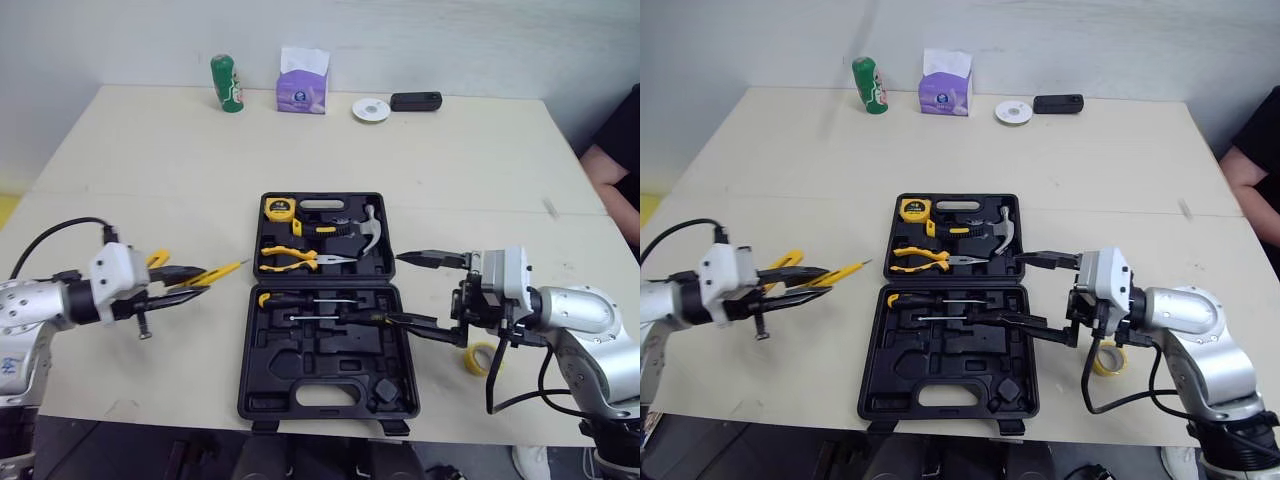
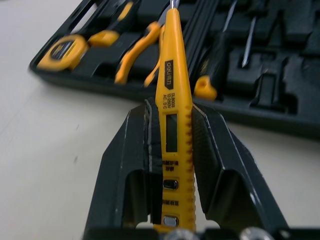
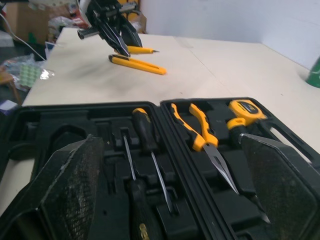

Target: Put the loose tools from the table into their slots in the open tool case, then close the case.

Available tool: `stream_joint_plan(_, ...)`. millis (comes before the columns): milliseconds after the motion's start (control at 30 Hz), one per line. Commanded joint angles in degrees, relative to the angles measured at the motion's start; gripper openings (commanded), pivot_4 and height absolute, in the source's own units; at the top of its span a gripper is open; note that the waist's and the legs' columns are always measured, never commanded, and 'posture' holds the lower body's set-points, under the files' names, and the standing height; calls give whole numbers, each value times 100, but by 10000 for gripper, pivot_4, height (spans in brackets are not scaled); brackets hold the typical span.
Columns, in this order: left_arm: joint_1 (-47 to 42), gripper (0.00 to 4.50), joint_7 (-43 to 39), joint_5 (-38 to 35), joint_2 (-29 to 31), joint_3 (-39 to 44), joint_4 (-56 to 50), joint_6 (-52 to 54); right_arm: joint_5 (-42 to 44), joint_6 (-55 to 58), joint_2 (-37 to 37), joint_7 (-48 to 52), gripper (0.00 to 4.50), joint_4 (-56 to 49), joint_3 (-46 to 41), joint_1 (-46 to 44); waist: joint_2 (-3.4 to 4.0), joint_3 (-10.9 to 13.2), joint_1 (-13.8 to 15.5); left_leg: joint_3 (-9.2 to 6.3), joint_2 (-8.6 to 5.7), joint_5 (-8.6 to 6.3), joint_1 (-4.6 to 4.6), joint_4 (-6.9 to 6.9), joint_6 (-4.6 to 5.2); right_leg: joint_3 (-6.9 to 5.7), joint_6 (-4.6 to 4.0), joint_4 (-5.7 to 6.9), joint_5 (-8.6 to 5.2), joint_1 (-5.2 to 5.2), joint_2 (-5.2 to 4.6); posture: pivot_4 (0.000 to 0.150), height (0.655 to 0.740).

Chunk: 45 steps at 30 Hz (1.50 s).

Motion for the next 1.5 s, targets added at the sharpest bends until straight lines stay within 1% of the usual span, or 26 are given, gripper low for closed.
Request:
stream_joint_plan(33, -271, 4998, -113, -47, 3, -536, -488, 441, 55, -98, -107, 68, 45000, -84, -263, 180, -1, 1, 3, 0, 0, 1, 0, 0, 0, 0, 0, 3, 0, 0, 2, 1500, 7400)
stream_joint_plan(233, -836, 4998, -267, 104, 106, -1381, -957, 1204, 150, 12, -215, 47, 45000, -274, -526, 633, -2, 1, 21, -1, 3, 5, -1, 4, 1, 3, 2, 0, 1, 5, 11, 1500, 7400)
stream_joint_plan(300, -1021, 4998, -262, 252, 89, -1610, -1018, 1321, 156, 33, -214, 35, 45000, -314, -517, 712, -2, 2, 22, -1, 3, 5, -1, 5, 1, 4, 2, 0, 1, 6, 12, 1500, 7400)
stream_joint_plan(400, -1413, 4998, -155, 447, 8, -2040, -1219, 1833, 158, 102, -256, 71, 45000, -417, -458, 860, -3, 2, 18, 0, 6, 8, 0, 6, -4, 8, 3, -1, 2, 7, 21, 1500, 7400)
stream_joint_plan(433, -1535, 4998, -120, 506, 19, -2190, -1309, 2088, 142, 114, -276, 91, 45000, -432, -440, 898, -3, 2, 23, 0, 9, 9, -1, 7, -6, 10, 3, -1, 2, 6, 26, 1500, 7400)
stream_joint_plan(567, -1961, 4998, -180, 851, 116, -2689, -1528, 2561, 100, 115, -310, 121, 45000, -456, -430, 997, -4, 2, 22, 0, 11, 11, -1, 7, -8, 17, 3, -1, 2, 6, 36, 1500, 7400)
stream_joint_plan(767, -2343, 4998, -24, 1140, -117, -3220, -1731, 3129, 34, 38, -333, 160, 45000, -453, -478, 1133, -5, 3, 38, -2, 14, 15, -2, 9, -11, 17, 3, -1, 2, 7, 40, 1500, 7400)
stream_joint_plan(967, -2587, 4998, 121, 1440, -232, -3612, -1854, 3544, -59, -41, -285, 99, 45000, -464, -488, 1186, -5, 3, 40, -3, 15, 17, -3, 13, -11, 17, 3, -1, 1, 7, 41, 1500, 7400)
stream_joint_plan(1100, -2685, 4998, 190, 1580, -188, -3739, -1962, 3892, -109, -110, -250, 38, 45000, -477, -476, 1249, -6, 4, 54, -3, 15, 18, -5, 16, -10, 18, 3, 0, 2, 7, 41, 1500, 7400)
stream_joint_plan(1300, -2755, 4998, -59, 1559, -49, -3960, -2015, 4269, -187, -216, -204, -7, 45000, -428, -384, 1308, -6, 3, 59, -4, 15, 21, -5, 19, -10, 17, 3, 1, 1, 8, 42, 1500, 7400)
stream_joint_plan(1433, -2651, 4998, 181, 1539, -133, -3973, -2130, 4643, -211, -234, -185, -23, 45000, -420, -298, 1271, -5, 3, 63, -6, 15, 21, -4, 20, -10, 18, 2, 2, 1, 10, 42, 1500, 7400)
stream_joint_plan(1500, -2631, 4998, 341, 1658, -133, -4040, -2138, 4779, -210, -226, -174, -30, 45000, -433, -276, 1263, -6, 3, 76, -6, 15, 21, -4, 20, -10, 19, 2, 2, 1, 11, 41, 1500, 7400)
